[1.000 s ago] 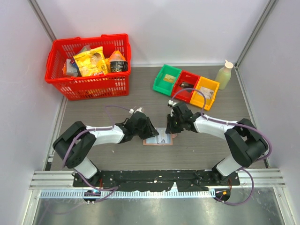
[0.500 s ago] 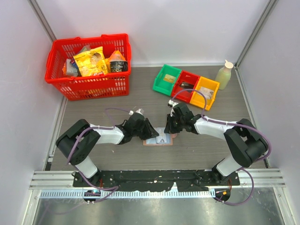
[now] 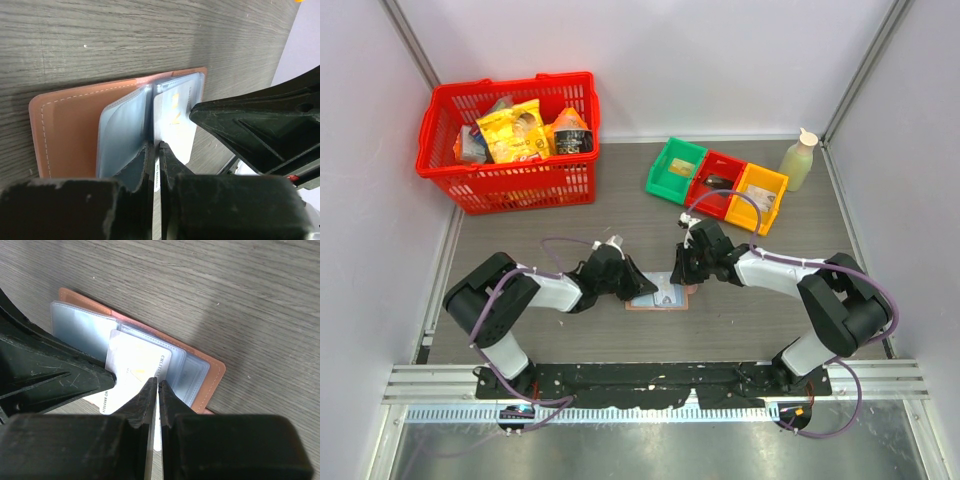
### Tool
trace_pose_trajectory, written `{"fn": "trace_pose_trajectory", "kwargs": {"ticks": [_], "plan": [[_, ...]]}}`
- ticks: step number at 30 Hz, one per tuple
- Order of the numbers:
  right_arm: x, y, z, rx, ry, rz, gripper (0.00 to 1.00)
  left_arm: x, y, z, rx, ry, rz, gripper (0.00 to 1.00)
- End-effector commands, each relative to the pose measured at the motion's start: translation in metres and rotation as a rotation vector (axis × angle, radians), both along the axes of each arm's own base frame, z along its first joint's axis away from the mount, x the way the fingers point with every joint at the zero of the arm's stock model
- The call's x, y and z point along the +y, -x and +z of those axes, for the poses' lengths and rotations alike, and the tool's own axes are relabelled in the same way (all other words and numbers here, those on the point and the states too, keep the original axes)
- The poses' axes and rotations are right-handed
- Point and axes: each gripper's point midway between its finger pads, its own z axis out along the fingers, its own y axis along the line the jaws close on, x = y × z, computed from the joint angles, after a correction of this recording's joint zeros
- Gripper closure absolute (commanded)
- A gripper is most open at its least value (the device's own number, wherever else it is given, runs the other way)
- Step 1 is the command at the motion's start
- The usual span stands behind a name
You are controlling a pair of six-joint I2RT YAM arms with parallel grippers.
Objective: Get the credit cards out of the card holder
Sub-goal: Remove the credit card from the card holder.
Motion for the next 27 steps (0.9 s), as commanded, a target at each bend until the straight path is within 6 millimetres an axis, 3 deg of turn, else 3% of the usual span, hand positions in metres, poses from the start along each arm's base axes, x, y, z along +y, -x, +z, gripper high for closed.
{"fn": "trace_pose_trajectory", "kwargs": {"ticks": [1, 15, 22, 27], "plan": [[-0.021, 0.017, -0.029, 0.076, 0.094, -0.015, 0.89, -0.005, 0.0, 0.009, -0.013, 0.074, -0.005, 0.96], [-0.034, 0.018, -0.04, 0.093, 0.147, -0.026, 0.89, 0.017, 0.011, -0.005, 0.02, 0.061, 0.022, 0.98], [-0.037, 0.018, -0.042, 0.098, 0.155, -0.029, 0.89, 0.019, 0.014, -0.01, 0.041, 0.094, 0.027, 0.83], [-0.038, 0.018, -0.042, 0.099, 0.155, -0.029, 0.89, 0.013, 0.013, -0.008, 0.042, 0.118, 0.014, 0.82]]}}
